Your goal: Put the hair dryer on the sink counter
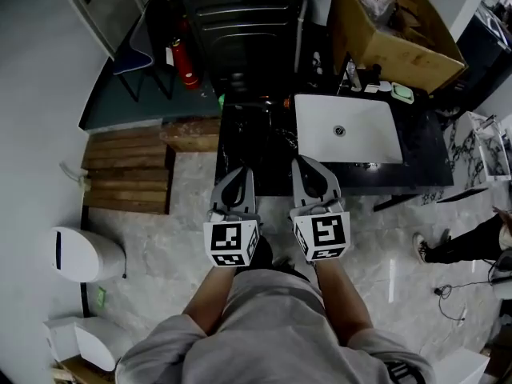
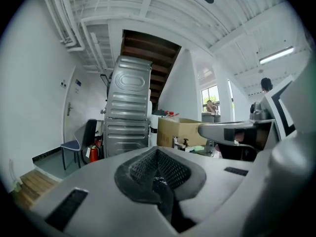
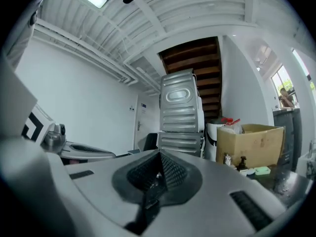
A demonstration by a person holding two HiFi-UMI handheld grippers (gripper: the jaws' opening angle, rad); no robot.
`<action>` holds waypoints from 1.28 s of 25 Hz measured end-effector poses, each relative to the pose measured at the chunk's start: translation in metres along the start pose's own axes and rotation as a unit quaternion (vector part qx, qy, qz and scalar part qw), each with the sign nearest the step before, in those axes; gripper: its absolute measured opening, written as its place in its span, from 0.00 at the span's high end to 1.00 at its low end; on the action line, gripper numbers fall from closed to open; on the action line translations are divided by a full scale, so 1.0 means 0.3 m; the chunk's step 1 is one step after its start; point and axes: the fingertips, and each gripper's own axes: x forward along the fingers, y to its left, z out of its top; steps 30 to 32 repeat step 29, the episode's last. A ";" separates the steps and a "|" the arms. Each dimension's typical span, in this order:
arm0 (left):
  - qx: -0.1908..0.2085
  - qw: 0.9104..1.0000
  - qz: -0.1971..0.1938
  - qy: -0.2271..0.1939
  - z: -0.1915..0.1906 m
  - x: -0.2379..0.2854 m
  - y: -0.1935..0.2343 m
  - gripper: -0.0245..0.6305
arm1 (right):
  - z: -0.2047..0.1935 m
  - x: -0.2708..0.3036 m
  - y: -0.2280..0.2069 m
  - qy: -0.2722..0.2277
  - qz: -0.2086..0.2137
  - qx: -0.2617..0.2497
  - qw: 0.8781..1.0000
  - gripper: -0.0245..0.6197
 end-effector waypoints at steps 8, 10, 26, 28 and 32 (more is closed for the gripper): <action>0.010 0.998 0.023 -0.054 0.102 -0.115 -0.085 0.94 | 0.071 -0.136 -0.002 -0.030 -0.001 0.000 1.000 0.95; 0.014 0.998 0.021 -0.054 0.110 -0.121 -0.102 0.94 | 0.077 -0.158 -0.011 -0.034 -0.002 0.003 0.999 0.95; 0.024 0.998 -0.033 -0.054 0.128 -0.048 -0.259 0.94 | 0.085 -0.226 -0.109 -0.046 -0.023 0.028 0.998 0.95; 0.027 0.998 -0.036 -0.050 0.126 -0.037 -0.264 0.94 | 0.077 -0.217 -0.111 -0.044 -0.021 0.033 0.998 0.95; 0.028 0.998 -0.037 -0.049 0.124 -0.031 -0.266 0.94 | 0.073 -0.212 -0.111 -0.043 -0.020 0.035 0.998 0.95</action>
